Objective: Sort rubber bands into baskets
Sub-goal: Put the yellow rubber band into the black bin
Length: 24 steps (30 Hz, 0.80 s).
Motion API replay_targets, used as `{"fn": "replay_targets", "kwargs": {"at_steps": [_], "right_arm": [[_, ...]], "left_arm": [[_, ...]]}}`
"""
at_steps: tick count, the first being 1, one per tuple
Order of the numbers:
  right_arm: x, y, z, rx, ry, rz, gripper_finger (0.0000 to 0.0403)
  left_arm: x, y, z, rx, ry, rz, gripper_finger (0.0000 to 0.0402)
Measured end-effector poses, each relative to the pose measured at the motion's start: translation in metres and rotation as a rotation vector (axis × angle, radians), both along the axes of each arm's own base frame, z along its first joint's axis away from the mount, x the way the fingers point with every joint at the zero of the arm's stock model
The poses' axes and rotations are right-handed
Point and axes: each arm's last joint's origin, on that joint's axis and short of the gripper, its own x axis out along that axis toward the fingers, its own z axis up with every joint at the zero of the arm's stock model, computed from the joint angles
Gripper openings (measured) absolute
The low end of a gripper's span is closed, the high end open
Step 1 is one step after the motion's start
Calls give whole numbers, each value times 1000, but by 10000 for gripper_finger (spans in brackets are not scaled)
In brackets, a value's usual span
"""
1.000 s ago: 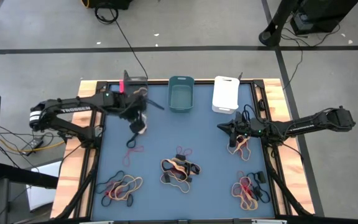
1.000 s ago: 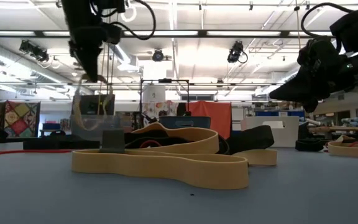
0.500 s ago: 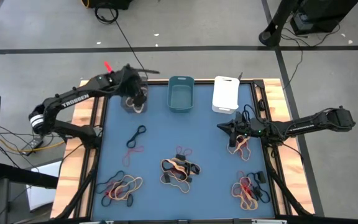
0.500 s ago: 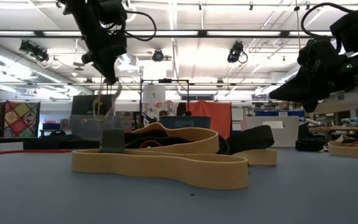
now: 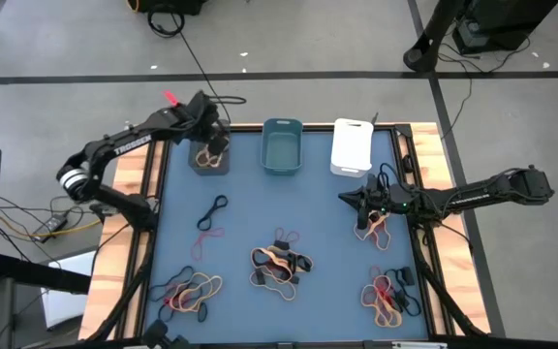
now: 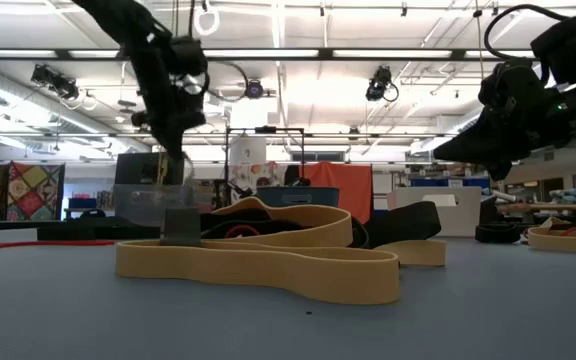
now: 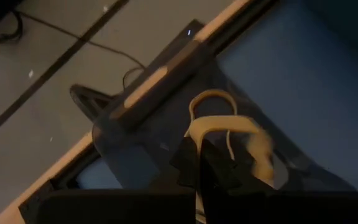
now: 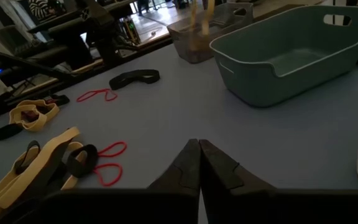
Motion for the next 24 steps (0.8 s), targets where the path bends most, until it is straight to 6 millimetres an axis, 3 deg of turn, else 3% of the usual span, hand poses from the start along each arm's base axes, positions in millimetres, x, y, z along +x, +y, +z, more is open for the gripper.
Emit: {"fn": "replay_targets", "kwargs": {"at_steps": [8,16,20,24], "right_arm": [[0,0,0,-1,0,-1,16],[0,0,0,-4,1,-6,12],[0,0,0,2,-4,-12,19],[0,-1,0,11,-5,-35,19]], "left_arm": [[-3,15,-28,-40,34,36,5],[-4,18,-33,-67,32,7,10],[-2,20,-32,-51,16,9,42],[-3,20,-32,-53,17,11,101]]}}
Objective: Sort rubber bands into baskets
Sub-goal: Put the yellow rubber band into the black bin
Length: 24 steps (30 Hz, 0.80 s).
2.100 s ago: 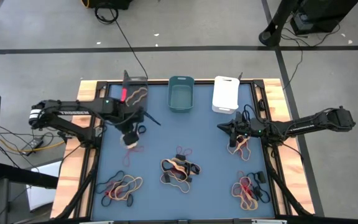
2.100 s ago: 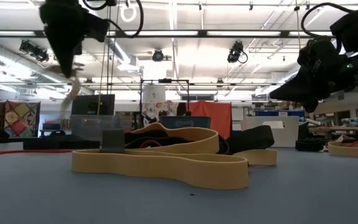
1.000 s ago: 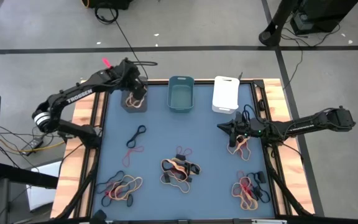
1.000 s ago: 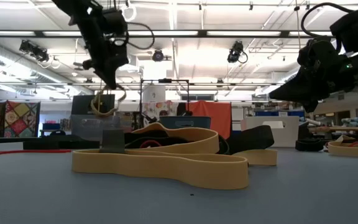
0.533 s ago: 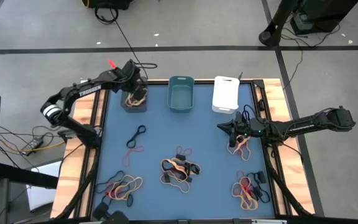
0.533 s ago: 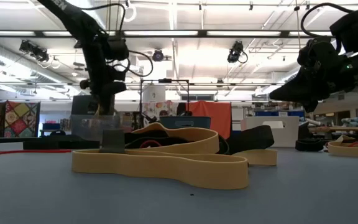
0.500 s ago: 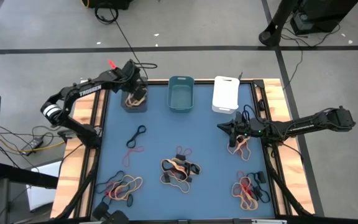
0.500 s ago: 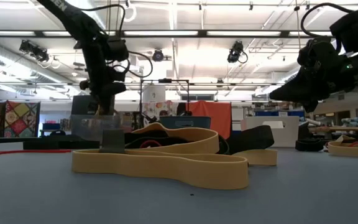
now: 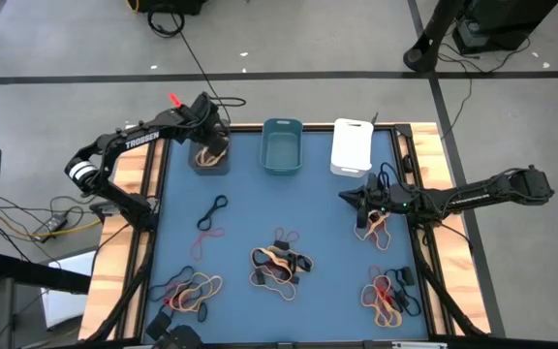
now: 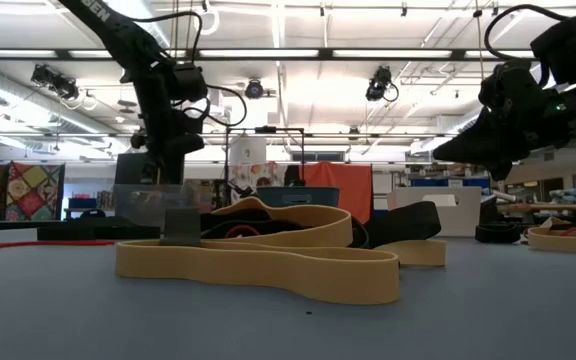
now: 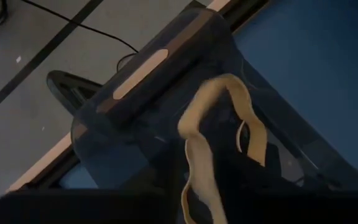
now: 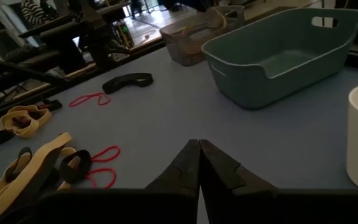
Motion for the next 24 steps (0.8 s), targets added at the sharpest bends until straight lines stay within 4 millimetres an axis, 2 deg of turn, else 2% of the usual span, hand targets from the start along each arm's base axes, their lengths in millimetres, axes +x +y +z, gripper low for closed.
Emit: {"fn": "replay_targets", "kwargs": {"at_steps": [4,7,13,17,21,24], "right_arm": [[0,2,-1,36,-1,2,14],[0,5,-3,54,13,21,13],[0,6,-3,37,12,-16,16],[0,6,-3,35,13,-20,13],[0,6,-3,35,13,-20,15],[0,6,-3,35,13,-20,16]], "left_arm": [[-1,-1,-1,-9,9,-1,156],[-1,-1,-1,-15,14,-2,175],[2,-7,-1,-27,25,-23,172],[5,-16,8,-5,6,-55,167],[9,-34,24,31,-33,-107,165],[11,-55,35,17,-67,-160,165]]}}
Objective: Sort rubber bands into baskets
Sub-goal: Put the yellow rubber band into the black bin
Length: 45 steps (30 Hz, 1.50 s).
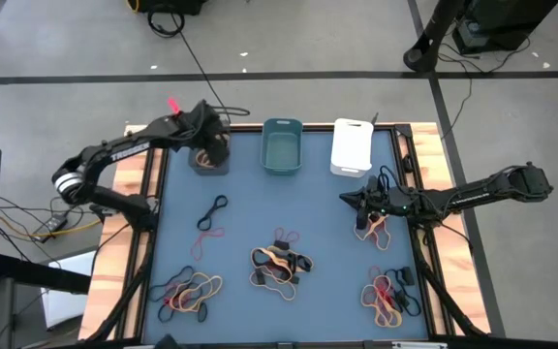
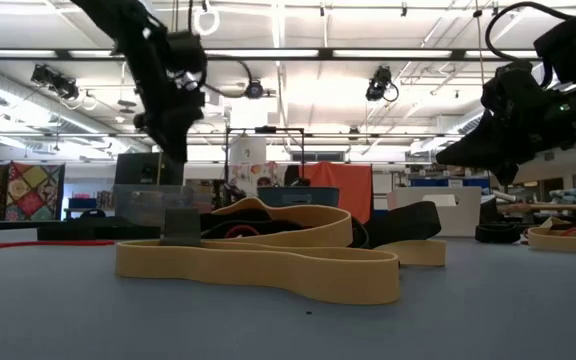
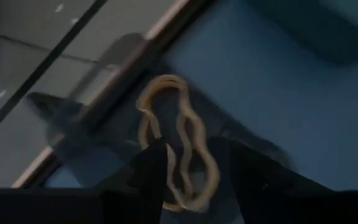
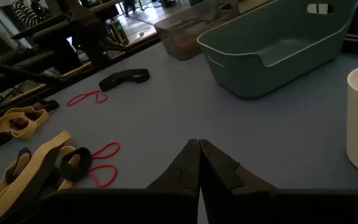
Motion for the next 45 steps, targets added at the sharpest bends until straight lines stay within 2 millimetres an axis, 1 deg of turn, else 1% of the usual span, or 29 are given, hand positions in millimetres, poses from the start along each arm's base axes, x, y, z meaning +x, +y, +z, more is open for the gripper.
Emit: {"fn": "replay_targets", "kwargs": {"at_steps": [2,6,9,12,16,21,26,31,34,38,41,45], "right_arm": [[0,0,0,0,0,0,15],[0,0,0,-1,-1,0,13],[0,0,1,-8,-5,2,16],[0,0,2,-24,-9,-2,16],[1,0,5,-51,-38,-5,13],[2,-1,10,-89,-73,-4,16],[2,-5,12,-115,-83,-26,16],[2,-9,12,-127,-82,-52,19],[2,-11,12,-145,-75,-58,28],[1,-12,12,-185,-58,-57,39],[1,-12,12,-212,-45,-52,44],[1,-12,12,-243,-32,-45,45]], "left_arm": [[5,-17,6,-18,-33,-56,165],[14,-58,12,-64,-23,-204,165],[18,-90,10,-123,31,-314,165],[22,-122,8,-170,53,-380,165],[28,-164,8,-238,8,-463,165],[23,-214,8,-311,-10,-547,165],[17,-253,5,-299,-29,-589,165],[25,-286,-7,-290,-61,-640,165],[34,-302,-19,-302,-76,-661,165],[43,-312,-37,-297,-32,-653,165],[47,-314,-48,-307,-7,-604,165],[52,-318,-53,-350,-40,-544,165]]}}
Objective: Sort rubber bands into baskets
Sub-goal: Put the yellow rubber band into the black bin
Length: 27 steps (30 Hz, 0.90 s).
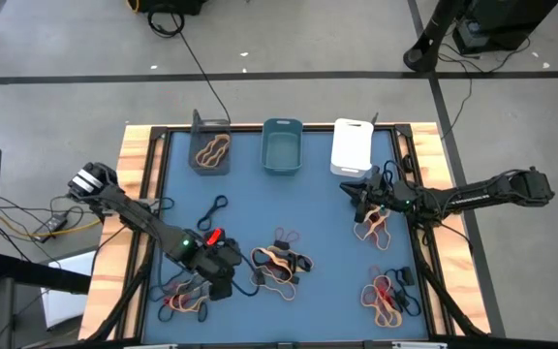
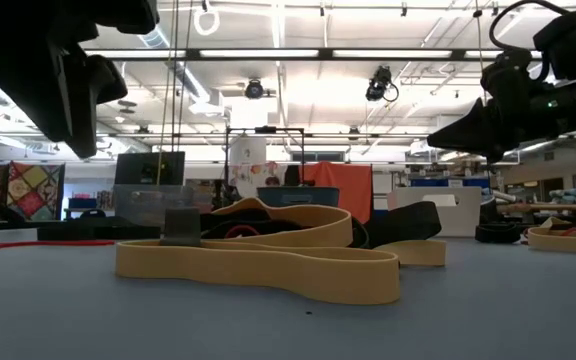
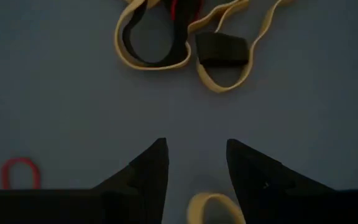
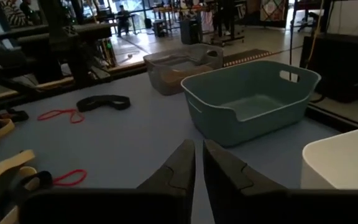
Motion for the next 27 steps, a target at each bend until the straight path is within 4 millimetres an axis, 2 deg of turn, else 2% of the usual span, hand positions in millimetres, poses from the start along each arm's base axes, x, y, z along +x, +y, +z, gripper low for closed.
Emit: {"fn": "replay_targets", "kwargs": {"at_steps": [12,20,27], "right_arm": [[0,1,-1,-56,40,66,44],[0,2,-3,-118,86,93,42],[1,1,5,-221,46,67,40]], "left_arm": [[13,-7,7,-90,-163,99,164],[13,-7,8,-128,-170,151,157],[12,-9,8,-146,-170,173,156]]}}
